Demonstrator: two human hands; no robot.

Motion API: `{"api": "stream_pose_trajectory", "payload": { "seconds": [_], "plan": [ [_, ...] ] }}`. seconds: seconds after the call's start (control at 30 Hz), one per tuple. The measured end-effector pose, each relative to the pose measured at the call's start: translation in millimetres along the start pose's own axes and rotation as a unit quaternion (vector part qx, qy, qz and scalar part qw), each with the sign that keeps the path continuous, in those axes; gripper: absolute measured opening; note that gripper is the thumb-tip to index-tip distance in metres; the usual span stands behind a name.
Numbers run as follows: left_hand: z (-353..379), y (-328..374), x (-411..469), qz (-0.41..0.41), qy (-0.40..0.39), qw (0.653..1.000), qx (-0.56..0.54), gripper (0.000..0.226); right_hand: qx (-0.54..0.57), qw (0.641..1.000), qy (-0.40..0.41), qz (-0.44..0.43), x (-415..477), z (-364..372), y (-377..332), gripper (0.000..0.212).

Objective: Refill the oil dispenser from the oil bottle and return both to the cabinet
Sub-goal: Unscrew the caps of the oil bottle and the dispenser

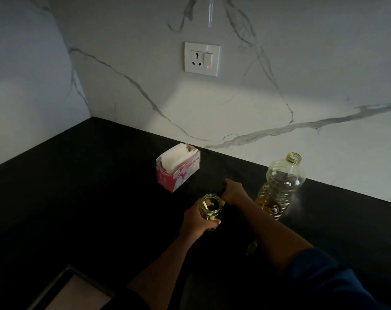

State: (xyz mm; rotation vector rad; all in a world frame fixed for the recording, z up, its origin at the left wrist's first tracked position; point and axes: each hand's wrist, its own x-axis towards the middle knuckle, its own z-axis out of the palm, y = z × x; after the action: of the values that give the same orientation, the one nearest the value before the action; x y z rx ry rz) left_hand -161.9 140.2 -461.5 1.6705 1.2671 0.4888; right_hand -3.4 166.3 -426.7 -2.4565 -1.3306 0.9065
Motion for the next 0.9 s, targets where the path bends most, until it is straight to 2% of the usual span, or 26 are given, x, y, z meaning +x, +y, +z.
{"api": "stream_pose_trajectory", "payload": {
  "seconds": [0.17,0.33,0.4,0.47,0.53,0.63,0.7,0.8,0.9],
  "plan": [
    [0.8,-0.6,0.2,0.004,0.005,1.0,0.012,0.075,-0.049,0.999,-0.007,-0.001,5.8,10.7,9.4,0.074],
    [0.2,0.6,-0.3,0.0,0.003,1.0,0.021,0.076,-0.031,0.999,-0.013,-0.005,1.5,8.9,13.1,0.103],
    [-0.5,1.8,-0.3,0.004,0.005,1.0,0.027,0.077,-0.023,1.0,0.006,-0.017,-4.0,9.9,16.5,0.108],
    [-0.9,2.9,0.4,0.008,0.009,0.999,0.039,0.077,0.004,0.998,0.054,-0.04,-13.9,13.0,22.0,0.1],
    [-0.5,4.2,0.2,0.008,0.013,0.999,0.049,0.079,0.024,0.988,0.129,-0.084,-29.9,18.5,28.0,0.082],
    [1.5,4.1,-1.4,0.004,0.019,0.998,0.052,0.078,0.029,0.948,0.268,-0.169,-58.0,29.5,37.8,0.058],
    [2.0,3.3,-2.8,0.003,0.02,0.999,0.049,0.076,0.024,0.916,0.341,-0.212,-74.2,34.1,43.9,0.051],
    [2.3,3.5,-5.7,-0.002,0.021,0.999,0.048,0.075,0.029,0.848,0.467,-0.249,-92.2,37.6,55.7,0.054],
    [3.3,4.5,-8.1,-0.004,0.026,0.999,0.043,0.075,0.051,0.778,0.578,-0.239,-101.5,35.8,67.7,0.06]
  ]
}}
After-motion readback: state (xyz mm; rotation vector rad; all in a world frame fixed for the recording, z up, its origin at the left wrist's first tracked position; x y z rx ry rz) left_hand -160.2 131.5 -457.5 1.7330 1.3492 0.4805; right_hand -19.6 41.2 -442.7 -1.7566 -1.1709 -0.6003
